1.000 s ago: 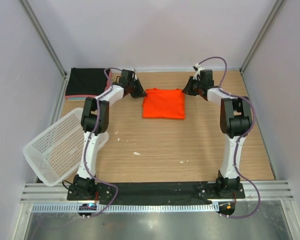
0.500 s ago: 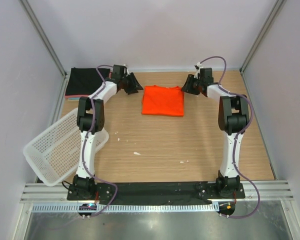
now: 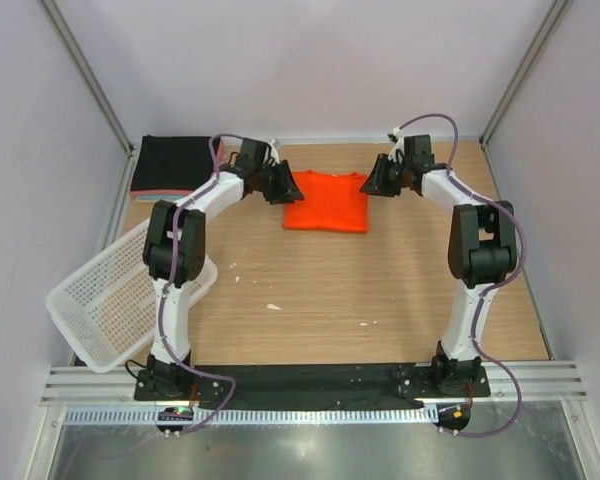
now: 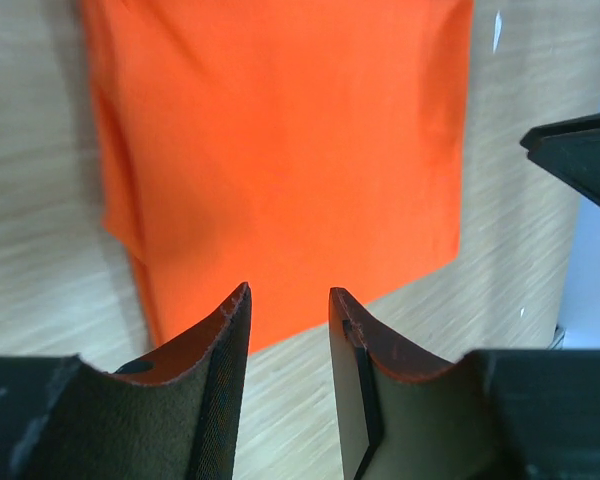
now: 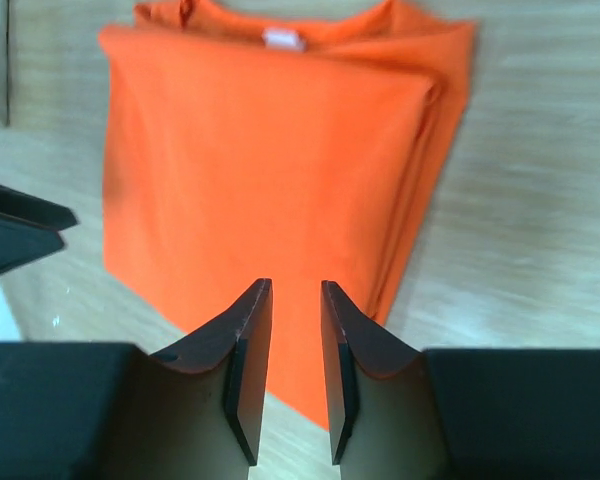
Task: Fold and stack the t-shirts
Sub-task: Fold the tshirt
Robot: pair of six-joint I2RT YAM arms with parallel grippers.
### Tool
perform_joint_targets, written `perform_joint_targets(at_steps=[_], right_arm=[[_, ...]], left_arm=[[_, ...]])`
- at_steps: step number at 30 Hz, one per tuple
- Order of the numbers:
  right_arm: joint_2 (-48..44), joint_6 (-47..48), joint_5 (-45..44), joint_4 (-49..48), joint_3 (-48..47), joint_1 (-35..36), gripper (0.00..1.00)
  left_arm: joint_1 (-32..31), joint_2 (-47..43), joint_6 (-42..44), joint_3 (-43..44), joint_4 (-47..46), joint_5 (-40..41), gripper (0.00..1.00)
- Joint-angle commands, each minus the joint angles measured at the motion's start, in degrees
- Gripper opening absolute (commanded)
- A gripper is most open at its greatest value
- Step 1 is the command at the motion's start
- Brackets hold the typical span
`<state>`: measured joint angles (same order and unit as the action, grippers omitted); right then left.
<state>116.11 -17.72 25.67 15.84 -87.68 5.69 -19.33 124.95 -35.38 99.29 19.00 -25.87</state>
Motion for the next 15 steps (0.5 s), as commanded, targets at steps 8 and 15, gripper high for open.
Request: perform_joint_targets(at_steps=[8,15], right_arm=[[0.07,1.28,4.92,1.83,10.33,1.69,0.29],[-5.36,2.77,1.84,4.99,11.12,1.69,0.31]], left_arm=[[-2.9,0.74,2.15,-5.33,1.02,2.75,0.37],[-2.9,-4.26,4.78,-2.97,5.68,3.28,0.4]])
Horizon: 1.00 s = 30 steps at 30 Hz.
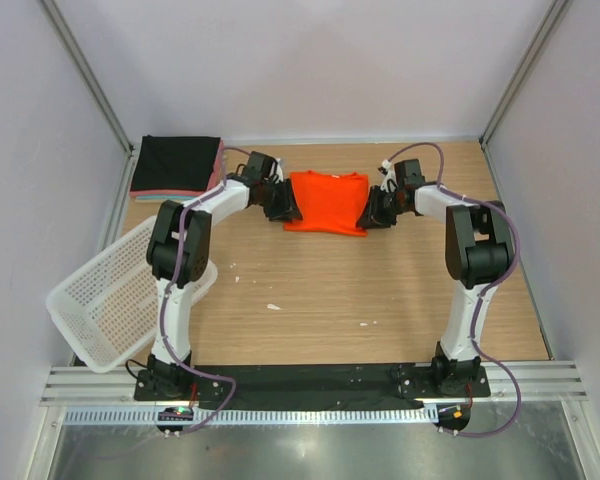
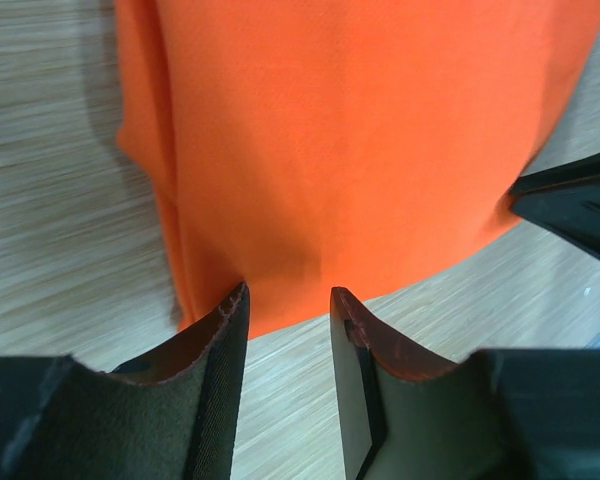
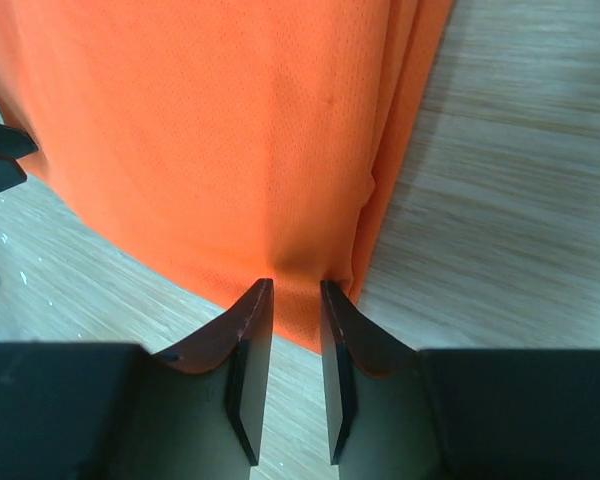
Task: Fold and stack the t-shirts
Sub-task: Fold the tshirt
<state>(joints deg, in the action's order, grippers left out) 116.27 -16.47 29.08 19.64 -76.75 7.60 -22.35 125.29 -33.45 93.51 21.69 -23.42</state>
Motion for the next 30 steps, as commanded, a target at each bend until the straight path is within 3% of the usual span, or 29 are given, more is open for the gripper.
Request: perform_joint_targets(at_steps=[1,5,12,30], right_arm=[[-7.35,1.53,-1.74,1.19,0.55,-0.21,0.32],[-8.17,2.22,-3.06,3.46,0.2,-0.3,0.39],[-7.55,3.55,-3.51,4.88,2.3,-0.21,0.47],[-3.07,4.16,-0.17,1.81,3.71,-0.48,0.47]], left_arm=[[0.2,-4.97,3.21,3.6,4.14,1.96,0.4],[0.29,-4.62,5.15,5.45,10.38,4.08,0.41],[0.29,-3.22,5.59,2.2,9.6,3.04,0.43],[1.96,0.21,6.91,1.67,7.66,-2.51,0.45]])
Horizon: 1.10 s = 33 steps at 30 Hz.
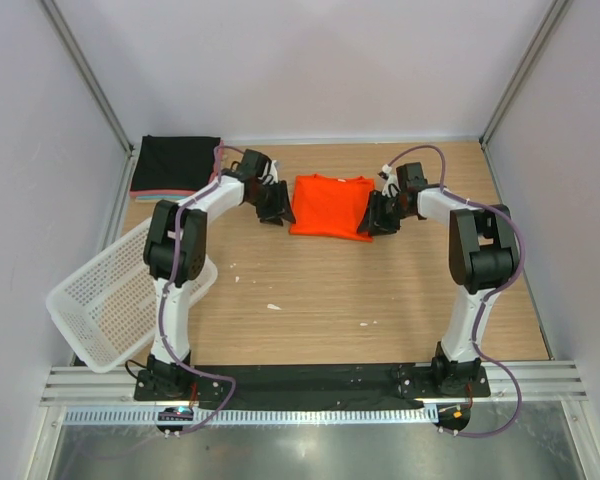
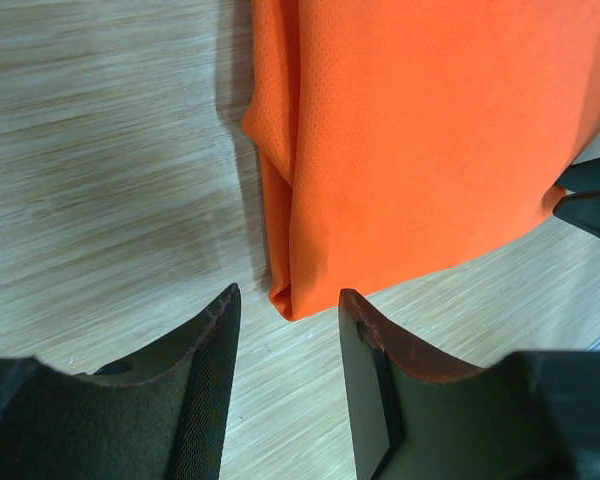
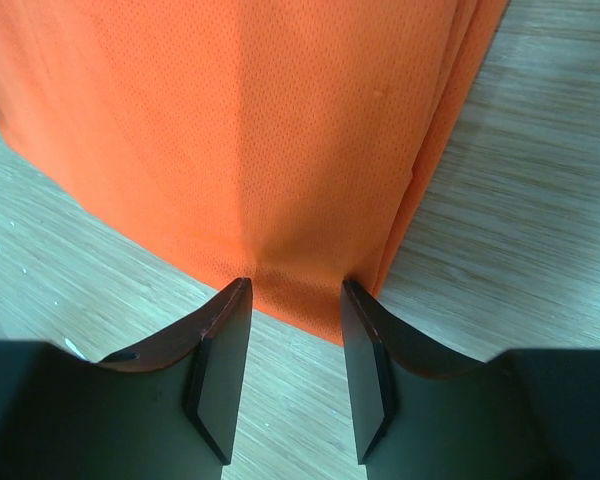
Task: Fold and stack the t-shirts
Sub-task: Fold the tshirt
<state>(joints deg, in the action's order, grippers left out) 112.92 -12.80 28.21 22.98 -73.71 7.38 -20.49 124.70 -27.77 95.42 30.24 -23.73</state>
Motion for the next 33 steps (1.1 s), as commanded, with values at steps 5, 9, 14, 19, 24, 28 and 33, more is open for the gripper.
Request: perform_joint_targets(at_steps=[5,9,14,19,24,28,33], right_arm=[[0.81,0.41,2.2,-2.15,0.85,-0.43,0.43],[0.46,0.32,2.38,-2.16,1.29,-0.61,0.4],[-1.47,0.58,0.02,0.04,1.99,-1.14,0.23],[-4.11,1.2,-3.41,3.2,3.05,-1.31,0.09],[-6.66,1.2,-5.09,5.05,5.68,-1.31,0.08],[-9.47,0.93,-6.67,6.37,6.21,-1.31,0.2],[-14.04,0.58,-7.46,8.39,3.94,-1.4,0.37]], left_arm=[[0.1,1.07,0.96,-1.02,-1.58,-3.96,0.38],[0.1,0.98,0.35,-1.37,-1.94,-4.66,0.26],[-0.16,0.37,-0.62,-2.51,-2.29,-5.63,0.0],[-1.04,-2.01,-3.25,-4.98,0.07,-2.03,0.0],[-2.45,-7.26,-7.64,-11.02,0.53,-0.53,0.0],[-2.45,-11.93,-8.97,-13.06,1.57,1.22,0.19],[-1.57,-14.4,-8.09,-8.08,2.81,2.8,0.44]])
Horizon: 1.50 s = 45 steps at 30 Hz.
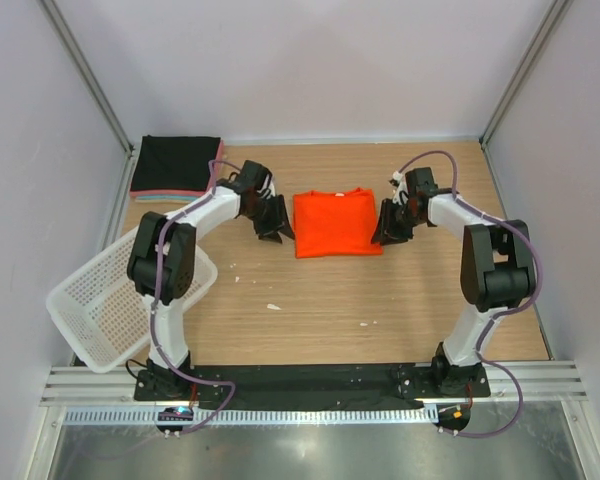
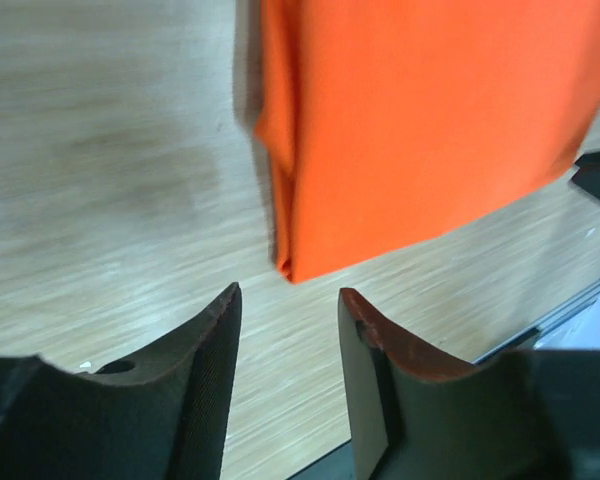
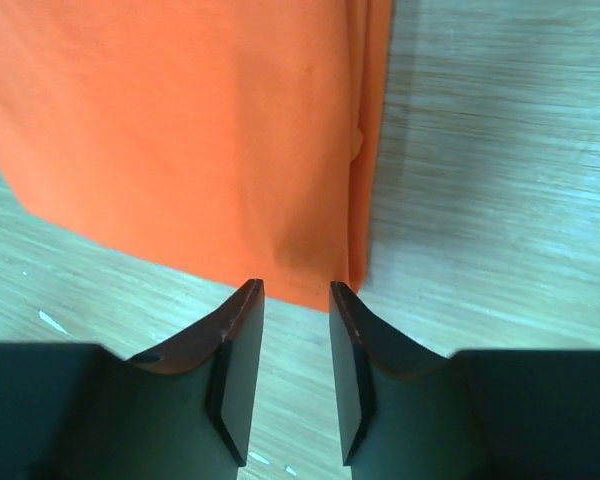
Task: Fold and stack the t-shirts
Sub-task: Fold the tshirt, then neatly place the folded tshirt to the corner
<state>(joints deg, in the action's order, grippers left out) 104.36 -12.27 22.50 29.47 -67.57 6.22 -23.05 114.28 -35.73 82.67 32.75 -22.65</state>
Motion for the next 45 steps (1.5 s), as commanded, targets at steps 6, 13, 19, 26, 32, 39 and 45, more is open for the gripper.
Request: perform_joint_targets(at_steps=[6,13,19,26,32,39,45], right_arm=[[-10.13,-1.96,-0.97,1.2,-3.8,-0.24,0.46],[-11.89,-3.02,-0.44,-0.11,-3.97,-0.33,0.51],[-12.42,-3.81,1.93,-1.61,-3.97,-0.24,0.53],[-13.21,-3.72,2.37,-2.31,-3.09,-0.24,0.53],[-13.65,-4.25,3.25,-3.28,-3.09,-0.33,0.53],[-13.56,-4.25,3.95,-3.72,-2.22,-0.33,0.53],[-14.27,-4.34,4.22,-3.9,-1.86,-0.24,0.53]], left_arm=[[3.45,4.1,3.47,13.81,-2.77,-1.68,0.48],[3.54,12.19,1.28,16.03,-10.51,-4.85,0.49],[3.18,17.11,-1.19,16.29,-13.85,-3.98,0.48],[1.61,19.84,-2.77,16.03,-15.96,0.06,0.48],[0.99,21.51,-3.73,16.11,-16.05,2.09,0.47],[0.28,23.18,-4.35,16.99,-16.14,3.06,0.32],[-0.42,23.01,-4.53,20.42,-12.81,5.42,0.0]])
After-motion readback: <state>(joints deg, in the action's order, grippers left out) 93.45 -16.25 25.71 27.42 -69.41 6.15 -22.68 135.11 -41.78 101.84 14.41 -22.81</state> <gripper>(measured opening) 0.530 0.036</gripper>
